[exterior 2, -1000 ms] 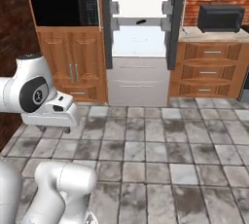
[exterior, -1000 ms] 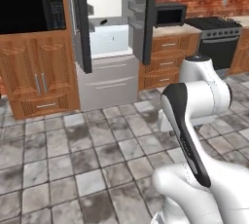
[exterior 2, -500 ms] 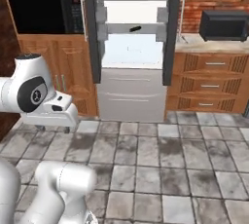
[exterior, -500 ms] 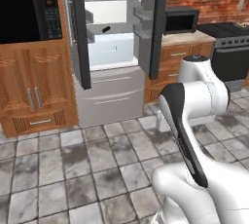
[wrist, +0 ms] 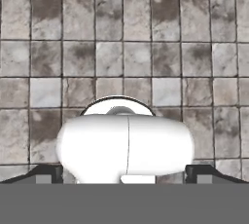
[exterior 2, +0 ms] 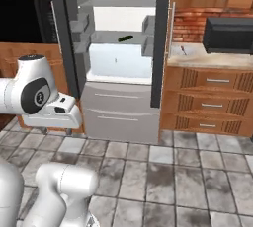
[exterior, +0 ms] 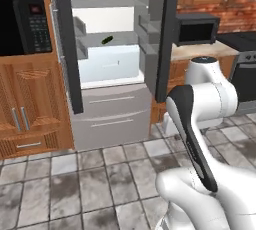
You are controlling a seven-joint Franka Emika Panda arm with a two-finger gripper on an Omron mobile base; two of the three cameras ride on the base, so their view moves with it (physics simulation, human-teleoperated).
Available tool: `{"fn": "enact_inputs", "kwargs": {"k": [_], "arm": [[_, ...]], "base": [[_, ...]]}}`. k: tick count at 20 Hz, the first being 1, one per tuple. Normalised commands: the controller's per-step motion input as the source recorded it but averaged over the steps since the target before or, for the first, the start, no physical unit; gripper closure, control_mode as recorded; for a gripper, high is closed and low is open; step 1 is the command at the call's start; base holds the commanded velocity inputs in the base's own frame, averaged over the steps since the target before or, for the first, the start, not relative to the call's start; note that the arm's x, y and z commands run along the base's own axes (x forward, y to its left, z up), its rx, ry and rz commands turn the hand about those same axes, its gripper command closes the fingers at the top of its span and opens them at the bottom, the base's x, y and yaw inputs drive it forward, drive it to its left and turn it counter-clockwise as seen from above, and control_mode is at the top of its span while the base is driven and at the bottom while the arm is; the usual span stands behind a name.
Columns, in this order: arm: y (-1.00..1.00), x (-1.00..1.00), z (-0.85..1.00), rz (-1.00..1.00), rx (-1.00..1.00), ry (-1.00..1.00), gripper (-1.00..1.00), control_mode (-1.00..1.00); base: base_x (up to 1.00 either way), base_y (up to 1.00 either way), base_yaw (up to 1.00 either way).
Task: Place the cold items (lemon wedge and cucumber) from the fridge in one tupperware on the dining counter. Place the warm items (hot dog and kebab skewer) in the stove area in another tupperware.
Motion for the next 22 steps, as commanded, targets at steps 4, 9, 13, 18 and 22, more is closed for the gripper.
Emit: {"fn": "enact_inputs", "kwargs": {"k": [4, 9, 13, 18, 22], "arm": [[0.0, 0.0, 0.0, 0.0, 0.0, 0.0, -1.0, 1.0], [0.0, 0.0, 0.0, 0.0, 0.0, 0.0, -1.0, 1.0], [0.0, 0.0, 0.0, 0.0, 0.0, 0.0, -1.0, 1.0], [0.0, 0.0, 0.0, 0.0, 0.0, 0.0, -1.0, 1.0], [0.0, 0.0, 0.0, 0.0, 0.0, 0.0, -1.0, 1.0]], "base": [[0.87, -0.11, 0.12], [0.48, 0.0, 0.0], [0.67, 0.0, 0.0], [0.69, 0.17, -0.06], [0.93, 0.0, -0.09]]}}
